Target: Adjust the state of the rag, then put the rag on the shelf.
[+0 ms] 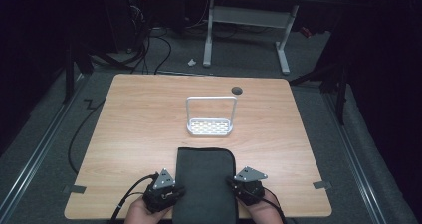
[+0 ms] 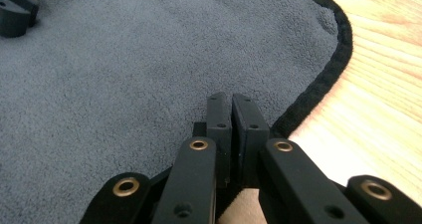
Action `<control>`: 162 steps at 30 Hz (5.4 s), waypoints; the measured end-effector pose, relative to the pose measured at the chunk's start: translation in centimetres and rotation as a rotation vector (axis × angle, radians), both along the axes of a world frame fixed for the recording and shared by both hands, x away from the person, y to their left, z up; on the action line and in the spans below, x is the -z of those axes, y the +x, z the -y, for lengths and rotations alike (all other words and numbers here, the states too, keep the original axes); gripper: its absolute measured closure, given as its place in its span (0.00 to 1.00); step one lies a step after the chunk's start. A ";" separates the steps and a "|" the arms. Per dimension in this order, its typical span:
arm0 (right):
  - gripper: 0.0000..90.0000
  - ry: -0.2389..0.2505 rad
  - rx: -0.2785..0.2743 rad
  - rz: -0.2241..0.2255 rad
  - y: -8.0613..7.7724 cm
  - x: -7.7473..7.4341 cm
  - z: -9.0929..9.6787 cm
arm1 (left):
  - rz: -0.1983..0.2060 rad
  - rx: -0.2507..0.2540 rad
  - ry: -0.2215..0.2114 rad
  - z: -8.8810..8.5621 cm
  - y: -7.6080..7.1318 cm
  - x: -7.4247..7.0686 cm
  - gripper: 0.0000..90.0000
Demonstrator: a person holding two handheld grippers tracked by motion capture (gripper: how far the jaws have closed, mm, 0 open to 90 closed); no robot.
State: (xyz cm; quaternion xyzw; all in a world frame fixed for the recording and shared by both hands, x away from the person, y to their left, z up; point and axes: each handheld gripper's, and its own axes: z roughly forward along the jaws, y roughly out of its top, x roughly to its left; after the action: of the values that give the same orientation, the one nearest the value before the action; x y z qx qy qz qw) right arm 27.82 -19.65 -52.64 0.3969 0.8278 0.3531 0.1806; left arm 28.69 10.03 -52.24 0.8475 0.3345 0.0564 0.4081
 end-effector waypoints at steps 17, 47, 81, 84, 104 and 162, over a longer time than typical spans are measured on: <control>0.95 0.002 -0.029 0.004 0.2 0.1 0.1 | -0.072 -0.303 -0.021 1.4 10.1 0.3 0.59; 0.57 0.053 0.155 -0.058 8.7 0.1 -1.4 | -0.073 -0.312 -0.144 0.0 9.7 1.5 0.88; 0.91 0.108 0.165 0.130 5.9 -2.9 -1.6 | 0.079 -0.313 -0.227 0.5 8.4 -1.7 0.91; 0.91 0.116 0.161 0.162 5.7 -3.5 -1.4 | 0.126 -0.301 -0.228 0.8 8.3 -3.0 0.91; 0.91 0.208 0.178 0.390 5.1 -11.6 -0.9 | 0.309 -0.280 -0.328 0.9 8.4 -11.9 0.91; 0.91 0.259 0.233 0.571 10.8 -22.7 -0.2 | 0.539 -0.271 -0.331 2.3 13.9 -22.8 0.93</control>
State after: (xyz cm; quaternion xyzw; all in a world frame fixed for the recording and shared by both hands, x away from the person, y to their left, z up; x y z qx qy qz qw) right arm 38.60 -19.46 -29.96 0.3935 0.6410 0.5291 0.3928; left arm 42.60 7.70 -29.42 0.6723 0.3291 0.2770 0.6025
